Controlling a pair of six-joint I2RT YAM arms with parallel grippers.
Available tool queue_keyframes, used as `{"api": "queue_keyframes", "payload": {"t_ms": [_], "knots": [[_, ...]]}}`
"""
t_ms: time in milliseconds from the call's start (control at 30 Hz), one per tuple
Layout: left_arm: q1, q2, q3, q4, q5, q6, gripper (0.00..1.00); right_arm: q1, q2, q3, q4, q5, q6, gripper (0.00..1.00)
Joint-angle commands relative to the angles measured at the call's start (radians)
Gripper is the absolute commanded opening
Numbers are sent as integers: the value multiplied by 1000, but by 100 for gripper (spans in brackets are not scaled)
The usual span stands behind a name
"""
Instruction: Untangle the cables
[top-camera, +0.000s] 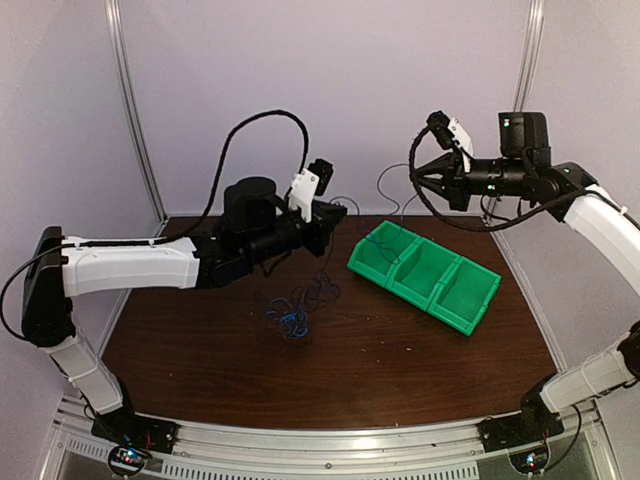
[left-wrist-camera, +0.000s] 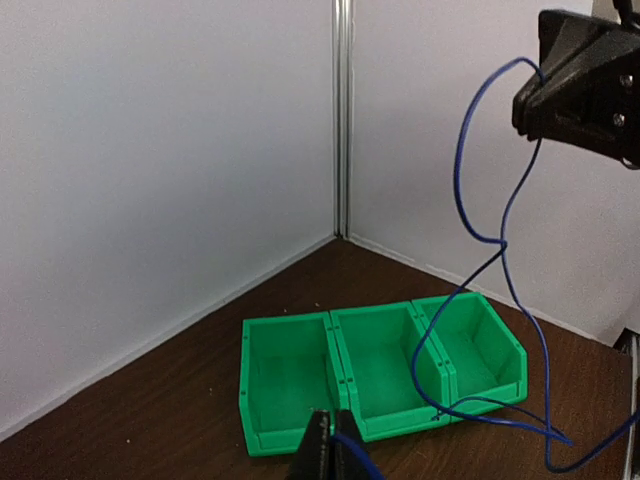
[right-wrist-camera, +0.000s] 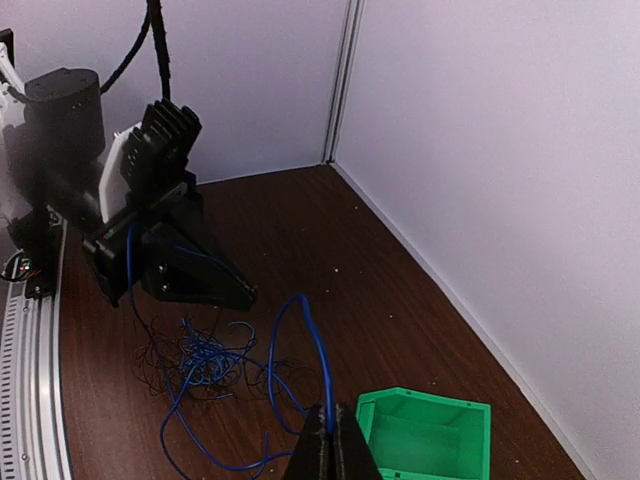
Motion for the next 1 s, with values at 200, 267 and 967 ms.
{"api": "queue_keyframes", "payload": {"t_ms": [200, 267, 967], "knots": [[-3, 18, -86, 82, 53, -103, 0, 111, 118, -57, 5, -162, 17, 7], [-3, 18, -90, 87, 53, -114, 0, 132, 139, -60, -2, -162, 11, 8], [-3, 38, -75, 65, 52, -161, 0, 223, 272, -23, 11, -150, 61, 57]]}}
